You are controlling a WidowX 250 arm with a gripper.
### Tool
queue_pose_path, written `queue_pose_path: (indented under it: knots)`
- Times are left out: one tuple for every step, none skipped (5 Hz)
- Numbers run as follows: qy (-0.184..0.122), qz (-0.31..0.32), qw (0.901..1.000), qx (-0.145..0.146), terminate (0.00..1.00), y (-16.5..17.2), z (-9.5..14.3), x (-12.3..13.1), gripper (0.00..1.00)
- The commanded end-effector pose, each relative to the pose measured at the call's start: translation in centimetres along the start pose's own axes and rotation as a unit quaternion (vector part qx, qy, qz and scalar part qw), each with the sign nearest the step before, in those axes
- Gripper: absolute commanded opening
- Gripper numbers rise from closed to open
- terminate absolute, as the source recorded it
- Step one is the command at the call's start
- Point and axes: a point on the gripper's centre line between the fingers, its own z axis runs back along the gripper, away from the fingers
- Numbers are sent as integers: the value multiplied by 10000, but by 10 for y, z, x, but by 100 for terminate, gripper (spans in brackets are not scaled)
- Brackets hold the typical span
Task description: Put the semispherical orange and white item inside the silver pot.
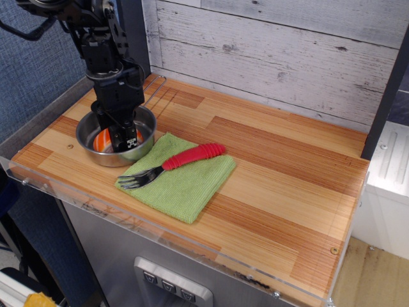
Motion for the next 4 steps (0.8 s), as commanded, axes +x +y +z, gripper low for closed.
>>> queue_pose_path:
  knots:
    - [-83, 110, 9998, 148, 0, -2, 14, -1, 100]
    - [-98, 64, 9998, 134, 0, -3, 15, 1, 100]
    - [-142, 86, 9997, 173, 0, -3, 21, 0, 100]
    - [-309, 39, 9992, 268, 0, -4, 33, 3, 100]
